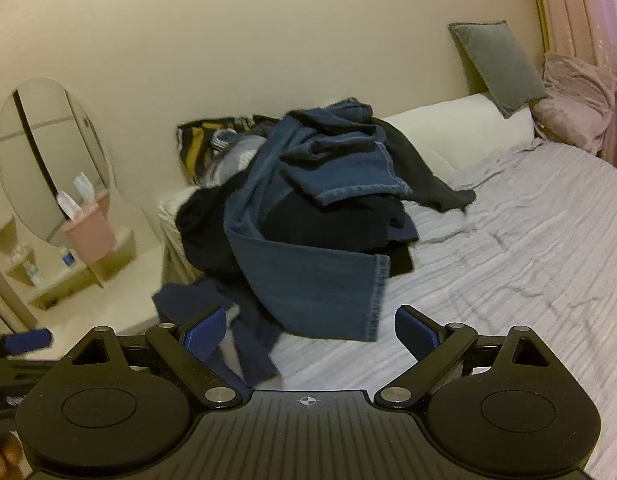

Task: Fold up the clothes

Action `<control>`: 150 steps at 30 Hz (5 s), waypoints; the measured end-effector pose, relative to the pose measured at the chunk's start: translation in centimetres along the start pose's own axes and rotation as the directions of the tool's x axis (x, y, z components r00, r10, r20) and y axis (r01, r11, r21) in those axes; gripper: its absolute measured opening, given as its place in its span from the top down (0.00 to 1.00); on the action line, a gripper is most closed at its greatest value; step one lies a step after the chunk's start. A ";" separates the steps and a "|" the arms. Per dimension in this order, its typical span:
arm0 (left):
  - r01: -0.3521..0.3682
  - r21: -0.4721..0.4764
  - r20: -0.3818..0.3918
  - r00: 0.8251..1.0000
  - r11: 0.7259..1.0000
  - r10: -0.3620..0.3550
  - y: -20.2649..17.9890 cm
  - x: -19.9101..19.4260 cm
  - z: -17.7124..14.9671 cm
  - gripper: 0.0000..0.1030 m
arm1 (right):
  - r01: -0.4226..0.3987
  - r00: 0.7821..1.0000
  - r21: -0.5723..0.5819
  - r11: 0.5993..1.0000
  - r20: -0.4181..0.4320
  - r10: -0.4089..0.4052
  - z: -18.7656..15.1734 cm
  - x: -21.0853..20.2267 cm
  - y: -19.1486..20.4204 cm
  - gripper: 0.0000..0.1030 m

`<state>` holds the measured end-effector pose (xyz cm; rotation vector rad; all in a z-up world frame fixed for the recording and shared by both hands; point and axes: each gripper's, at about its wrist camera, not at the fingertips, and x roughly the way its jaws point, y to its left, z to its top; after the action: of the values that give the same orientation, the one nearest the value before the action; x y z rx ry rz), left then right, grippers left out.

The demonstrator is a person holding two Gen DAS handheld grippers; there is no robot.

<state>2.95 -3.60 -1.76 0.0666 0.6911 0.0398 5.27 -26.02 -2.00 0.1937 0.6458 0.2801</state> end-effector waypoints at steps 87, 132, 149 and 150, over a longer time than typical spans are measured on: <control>0.031 0.232 0.078 0.996 0.972 -0.050 2.8 15.8 11.9 0.01 | 0.015 0.999 -0.285 0.958 0.049 -0.001 9.9 10.1 -4.7 0.08; 0.363 0.560 0.266 0.772 0.745 -0.577 -4.7 23.0 23.0 1.00 | 0.377 0.916 -0.401 0.835 0.292 -0.274 24.9 22.8 -9.9 1.00; 0.098 0.584 0.171 0.956 0.806 -0.240 -5.0 31.6 22.6 0.50 | 0.188 0.981 -0.469 0.863 0.130 -0.143 18.6 24.7 -9.3 0.08; 0.087 0.599 0.171 0.957 0.796 -0.233 -5.0 32.2 22.7 0.50 | 0.169 0.985 -0.475 0.863 0.112 -0.131 19.4 26.4 -8.9 0.08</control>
<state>42.36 -7.81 -5.14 0.6036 0.4437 -0.3497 39.07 -27.87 -4.06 -0.3279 0.4932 0.2742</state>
